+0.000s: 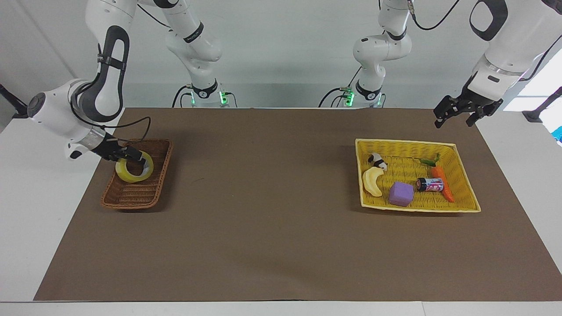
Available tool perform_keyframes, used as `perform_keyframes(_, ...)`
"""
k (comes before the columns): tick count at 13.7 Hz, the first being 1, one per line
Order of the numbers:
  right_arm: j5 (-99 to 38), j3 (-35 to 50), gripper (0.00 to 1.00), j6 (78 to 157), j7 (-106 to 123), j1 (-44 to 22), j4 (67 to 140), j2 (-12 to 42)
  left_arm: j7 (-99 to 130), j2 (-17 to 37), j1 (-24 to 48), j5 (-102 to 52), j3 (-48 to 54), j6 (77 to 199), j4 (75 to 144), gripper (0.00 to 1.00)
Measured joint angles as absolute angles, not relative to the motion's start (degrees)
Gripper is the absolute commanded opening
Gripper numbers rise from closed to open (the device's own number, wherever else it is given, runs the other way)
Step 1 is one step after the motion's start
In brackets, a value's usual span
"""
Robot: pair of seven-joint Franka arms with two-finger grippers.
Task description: Move tape to another basket
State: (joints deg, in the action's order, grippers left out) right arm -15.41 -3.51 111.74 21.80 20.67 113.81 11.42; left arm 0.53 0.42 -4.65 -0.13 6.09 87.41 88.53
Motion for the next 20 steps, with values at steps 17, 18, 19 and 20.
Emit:
perform_keyframes(17,-5.5,-2.4,1.00,103.1,8.4,6.4,99.6,4.2,0.5,-0.7,-1.0,-0.1,0.7,85.7,86.8,1.00)
perform_keyframes(18,-4.9,-2.4,1.00,102.4,5.9,4.7,99.6,3.3,0.5,-0.7,-1.0,-0.1,0.7,85.7,86.8,1.00)
perform_keyframes(19,-4.5,-2.3,1.00,101.2,3.3,2.8,99.5,2.3,0.5,-0.7,-1.0,-0.1,0.7,85.7,86.8,1.00)
perform_keyframes(20,-4.0,-2.3,1.00,100.3,0.8,1.1,99.5,1.5,0.5,-0.7,-1.0,-0.1,0.7,85.7,86.8,1.00)
